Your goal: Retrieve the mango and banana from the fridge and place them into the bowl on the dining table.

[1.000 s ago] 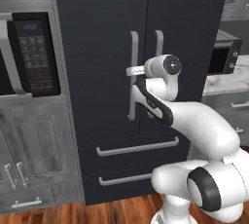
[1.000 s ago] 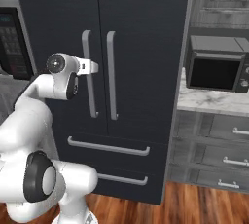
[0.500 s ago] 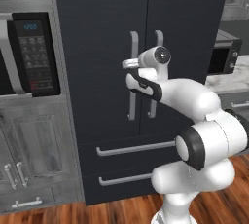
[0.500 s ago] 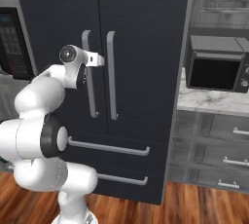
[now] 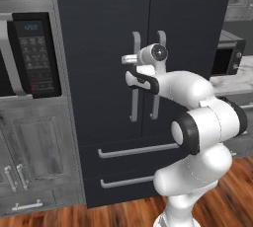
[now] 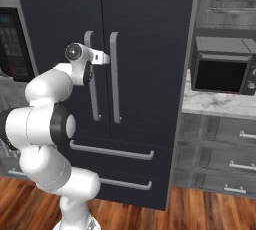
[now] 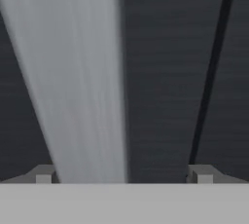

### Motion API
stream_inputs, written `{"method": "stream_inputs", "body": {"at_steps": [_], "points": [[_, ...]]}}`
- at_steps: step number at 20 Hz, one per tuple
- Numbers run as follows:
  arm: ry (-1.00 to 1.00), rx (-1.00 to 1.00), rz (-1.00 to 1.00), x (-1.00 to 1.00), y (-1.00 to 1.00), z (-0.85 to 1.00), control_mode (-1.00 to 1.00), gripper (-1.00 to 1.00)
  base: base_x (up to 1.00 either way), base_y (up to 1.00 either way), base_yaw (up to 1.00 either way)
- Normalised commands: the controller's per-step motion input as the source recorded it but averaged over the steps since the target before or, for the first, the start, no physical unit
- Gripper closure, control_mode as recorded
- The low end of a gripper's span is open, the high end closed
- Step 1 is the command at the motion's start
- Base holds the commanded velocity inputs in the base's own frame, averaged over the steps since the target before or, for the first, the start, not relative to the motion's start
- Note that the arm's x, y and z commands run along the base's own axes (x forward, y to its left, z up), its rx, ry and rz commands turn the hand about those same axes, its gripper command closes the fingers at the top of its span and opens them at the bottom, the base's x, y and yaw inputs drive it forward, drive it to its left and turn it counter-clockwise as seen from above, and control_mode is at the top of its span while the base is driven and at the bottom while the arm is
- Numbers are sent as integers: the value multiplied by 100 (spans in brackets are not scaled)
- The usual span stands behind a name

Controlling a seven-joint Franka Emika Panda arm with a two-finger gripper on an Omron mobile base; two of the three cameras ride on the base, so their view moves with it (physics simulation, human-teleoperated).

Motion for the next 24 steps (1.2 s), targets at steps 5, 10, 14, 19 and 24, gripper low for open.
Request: {"method": "stream_inputs", "body": {"at_steps": [5,10,14,19,24], "points": [[0,-2,0,47,8,-4,-100,-100,0,0,0],[0,0,0,49,1,0,-100,-100,0,0,0],[9,0,-3,44,8,0,-100,-100,0,0,0],[14,0,-5,5,9,2,-100,100,0,0,0],[10,0,-2,-12,8,8,-100,100,0,0,0]]}}
